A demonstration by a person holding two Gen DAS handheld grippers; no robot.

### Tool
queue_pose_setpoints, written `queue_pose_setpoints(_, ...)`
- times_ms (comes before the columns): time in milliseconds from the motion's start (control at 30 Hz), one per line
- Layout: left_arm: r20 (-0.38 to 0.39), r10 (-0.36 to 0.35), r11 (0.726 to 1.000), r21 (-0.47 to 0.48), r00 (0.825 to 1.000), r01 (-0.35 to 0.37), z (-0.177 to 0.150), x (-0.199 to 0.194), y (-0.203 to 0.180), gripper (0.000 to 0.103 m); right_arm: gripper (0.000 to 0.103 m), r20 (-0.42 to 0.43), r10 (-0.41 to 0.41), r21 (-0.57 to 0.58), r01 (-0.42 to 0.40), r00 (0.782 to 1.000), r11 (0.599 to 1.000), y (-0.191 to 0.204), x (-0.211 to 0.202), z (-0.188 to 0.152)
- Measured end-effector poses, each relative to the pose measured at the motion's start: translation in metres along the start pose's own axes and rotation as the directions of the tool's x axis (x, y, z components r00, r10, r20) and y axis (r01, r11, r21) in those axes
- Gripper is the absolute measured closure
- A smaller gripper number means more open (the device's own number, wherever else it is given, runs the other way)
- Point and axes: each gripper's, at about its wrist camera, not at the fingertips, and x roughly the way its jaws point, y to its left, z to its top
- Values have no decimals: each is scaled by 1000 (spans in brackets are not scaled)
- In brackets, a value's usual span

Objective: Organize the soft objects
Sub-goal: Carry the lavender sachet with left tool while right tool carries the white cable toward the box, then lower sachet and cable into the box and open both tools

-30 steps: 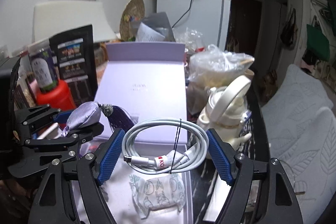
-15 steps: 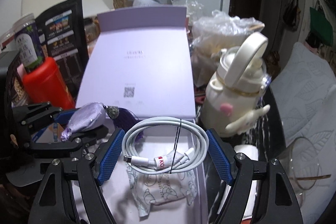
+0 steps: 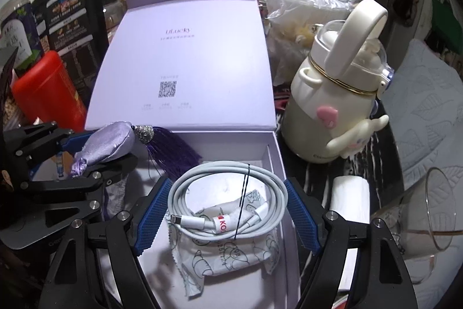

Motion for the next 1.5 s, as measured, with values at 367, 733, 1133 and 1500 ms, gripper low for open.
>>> queue_pose_setpoints(367, -48, -5, 999, 38, 999, 7, 2, 9, -5, 62, 24, -13, -40, 13, 40, 999, 999, 0, -1, -1)
queue_pose_setpoints(733, -87, 20, 1000, 20, 996, -18, 7, 10, -7, 57, 19, -29, -49, 30, 50, 998, 998, -1, -9, -5)
queue_pose_setpoints(1133, -1, 16, 1000, -11, 1000, -16, 19, -29, -3, 57, 15, 30, -64, 29, 63, 998, 998, -4, -42, 3)
queue_pose_setpoints(1500, 108, 45, 999, -34, 993, -42, 41, -90, -2, 57, 15, 134, -69, 76, 59, 989, 995, -4, -98, 16)
